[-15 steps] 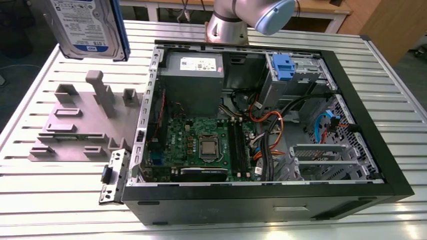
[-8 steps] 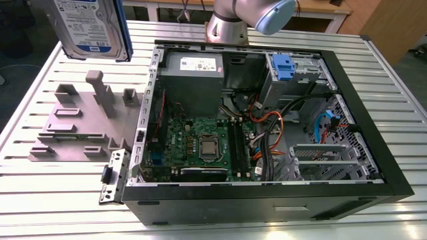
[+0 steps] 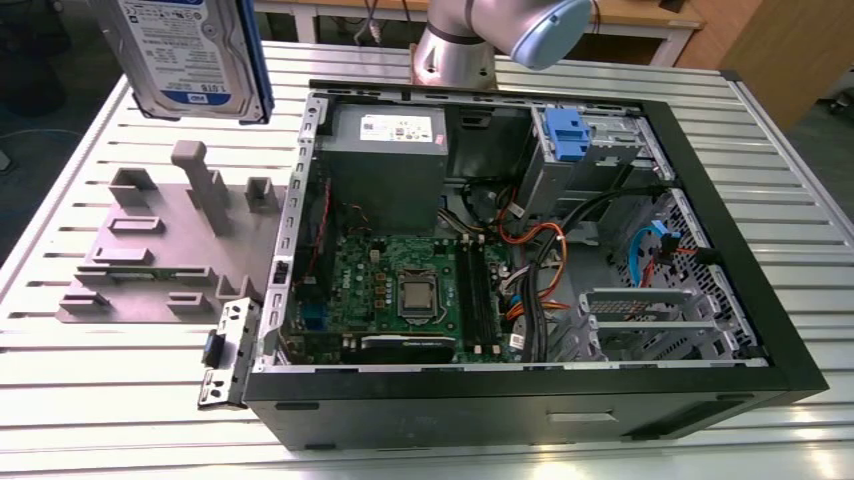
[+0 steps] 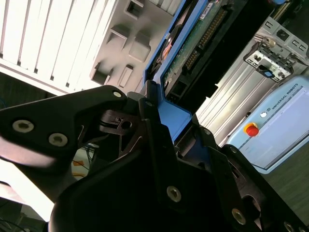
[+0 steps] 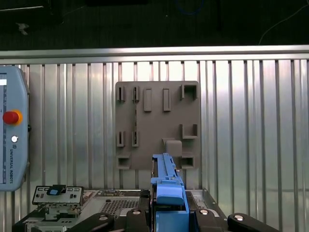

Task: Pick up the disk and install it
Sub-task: 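Pick up the disk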

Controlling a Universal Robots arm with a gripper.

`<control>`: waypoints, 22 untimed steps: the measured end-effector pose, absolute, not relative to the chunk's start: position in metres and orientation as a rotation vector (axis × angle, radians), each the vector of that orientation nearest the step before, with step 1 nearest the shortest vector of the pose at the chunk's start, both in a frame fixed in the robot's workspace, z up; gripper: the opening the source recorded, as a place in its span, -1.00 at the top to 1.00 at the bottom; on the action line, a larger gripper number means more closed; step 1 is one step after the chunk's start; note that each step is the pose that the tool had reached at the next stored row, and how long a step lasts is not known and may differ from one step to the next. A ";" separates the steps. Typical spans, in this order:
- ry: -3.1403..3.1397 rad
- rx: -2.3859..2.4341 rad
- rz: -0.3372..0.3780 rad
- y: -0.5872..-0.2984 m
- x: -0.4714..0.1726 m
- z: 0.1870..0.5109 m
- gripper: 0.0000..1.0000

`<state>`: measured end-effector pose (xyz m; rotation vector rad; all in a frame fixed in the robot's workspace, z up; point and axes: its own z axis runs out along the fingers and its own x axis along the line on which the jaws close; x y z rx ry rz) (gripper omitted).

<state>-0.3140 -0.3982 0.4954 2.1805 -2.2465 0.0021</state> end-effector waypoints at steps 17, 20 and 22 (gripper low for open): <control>-2.246 2.181 0.002 -0.399 -0.299 0.495 0.27; -2.247 2.181 0.002 -0.399 -0.298 0.495 0.27; -2.247 2.181 0.002 -0.399 -0.297 0.495 0.27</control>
